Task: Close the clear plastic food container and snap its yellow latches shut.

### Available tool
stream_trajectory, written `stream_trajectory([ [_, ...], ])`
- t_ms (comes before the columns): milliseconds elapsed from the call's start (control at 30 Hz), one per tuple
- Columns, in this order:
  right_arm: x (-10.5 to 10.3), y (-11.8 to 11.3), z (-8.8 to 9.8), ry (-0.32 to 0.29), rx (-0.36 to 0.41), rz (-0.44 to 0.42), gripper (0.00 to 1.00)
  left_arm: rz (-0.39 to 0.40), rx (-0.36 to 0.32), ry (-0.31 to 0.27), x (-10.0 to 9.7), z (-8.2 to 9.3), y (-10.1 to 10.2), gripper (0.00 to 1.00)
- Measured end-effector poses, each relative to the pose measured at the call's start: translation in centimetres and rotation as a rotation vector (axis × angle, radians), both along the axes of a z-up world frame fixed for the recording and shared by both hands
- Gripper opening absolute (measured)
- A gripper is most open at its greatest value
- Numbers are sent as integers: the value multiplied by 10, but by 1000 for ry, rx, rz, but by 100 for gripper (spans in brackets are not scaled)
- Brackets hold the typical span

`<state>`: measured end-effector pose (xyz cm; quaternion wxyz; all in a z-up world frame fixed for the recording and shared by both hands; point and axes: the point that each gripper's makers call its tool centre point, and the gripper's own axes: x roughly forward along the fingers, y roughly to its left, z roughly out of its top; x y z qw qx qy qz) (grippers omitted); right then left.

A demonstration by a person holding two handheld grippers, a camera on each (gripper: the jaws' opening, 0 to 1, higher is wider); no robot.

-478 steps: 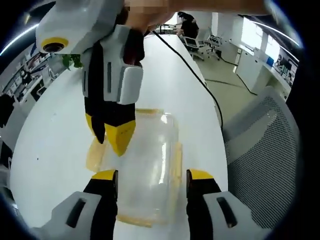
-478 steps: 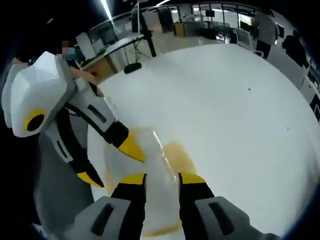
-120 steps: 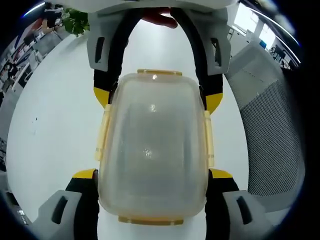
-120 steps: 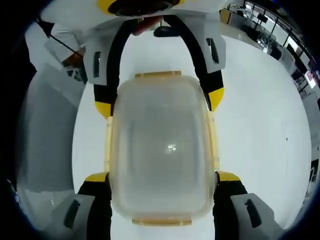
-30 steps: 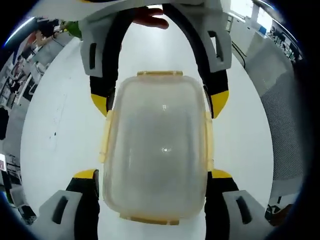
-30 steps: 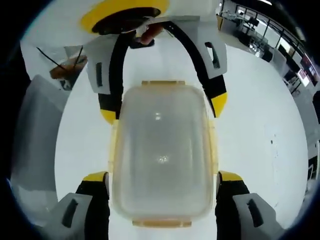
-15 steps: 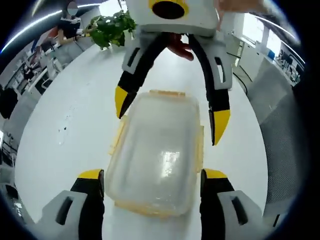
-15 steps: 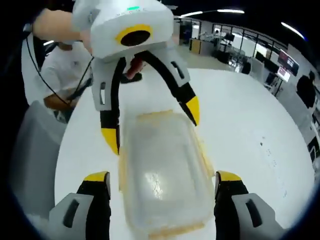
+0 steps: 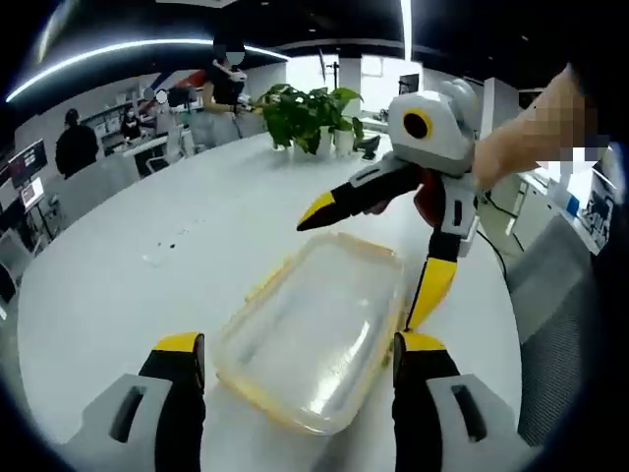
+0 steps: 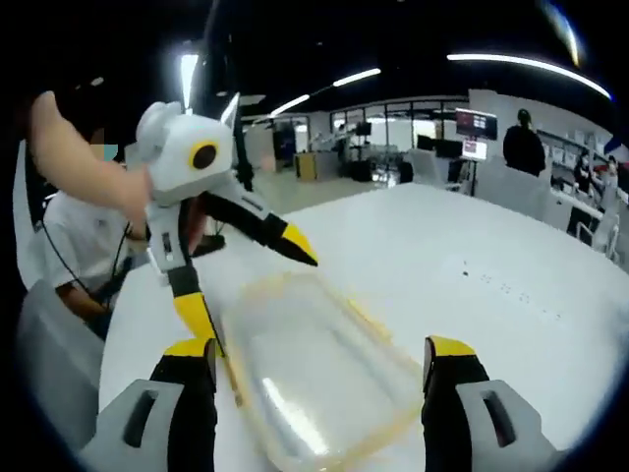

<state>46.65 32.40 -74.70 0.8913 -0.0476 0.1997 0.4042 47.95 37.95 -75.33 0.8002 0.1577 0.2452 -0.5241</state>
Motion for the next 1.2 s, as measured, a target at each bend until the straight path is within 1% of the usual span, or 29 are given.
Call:
stream_trajectory([
  [33, 0, 0, 2, -7, 20, -16, 88, 23, -30, -4, 1, 2, 2, 79],
  [100, 0, -2, 3, -15, 39, -53, 89, 48, -58, 4, -1, 2, 4, 80],
  [167, -1, -3, 3, -16, 52, -80, 90, 76, -67, -13, 1, 3, 7, 80],
  [200, -2, -3, 5, -31, 58, -92, 90, 101, -72, -11, 1, 2, 8, 80],
  [267, -3, -2, 6, -39, 71, -117, 89, 132, -79, -22, 1, 3, 9, 79],
  [367, -5, -3, 14, -52, 105, -157, 89, 144, -90, -25, -3, 5, 7, 78],
  [400, -6, -2, 14, -48, 109, -156, 88, 151, -90, -15, -5, 5, 7, 77],
  [467, -7, -3, 16, -54, 114, -167, 88, 152, -94, -20, -6, 6, 7, 78],
  [533, -7, -6, 20, -44, 149, -187, 88, 168, -118, -3, -7, 7, 7, 78],
  [567, -5, -10, 21, -38, 168, -207, 88, 171, -118, 2, -8, 7, 7, 78],
  [633, -4, -12, 26, -41, 182, -216, 88, 173, -119, -4, -11, 9, 7, 79],
  [700, -2, -15, 31, -39, 194, -237, 86, 179, -112, 8, -13, 10, 8, 78],
  [767, -2, -15, 36, -36, 229, -241, 86, 189, -132, 11, -14, 15, 10, 78],
  [867, -7, -13, 34, -37, 214, -221, 86, 219, -155, 23, -13, 20, 13, 78],
  [900, -10, -13, 31, -40, 197, -213, 86, 224, -156, 23, -13, 20, 13, 78],
  [1000, -14, -16, 29, -31, 202, -217, 86, 244, -156, 29, -14, 20, 16, 78],
  [1067, -16, -21, 32, -29, 218, -229, 86, 253, -161, 38, -15, 21, 18, 78],
  [1133, -18, -24, 36, -33, 212, -226, 86, 256, -167, 49, -19, 24, 20, 78],
  [1200, -20, -29, 38, -42, 197, -217, 86, 255, -161, 49, -22, 26, 23, 77],
])
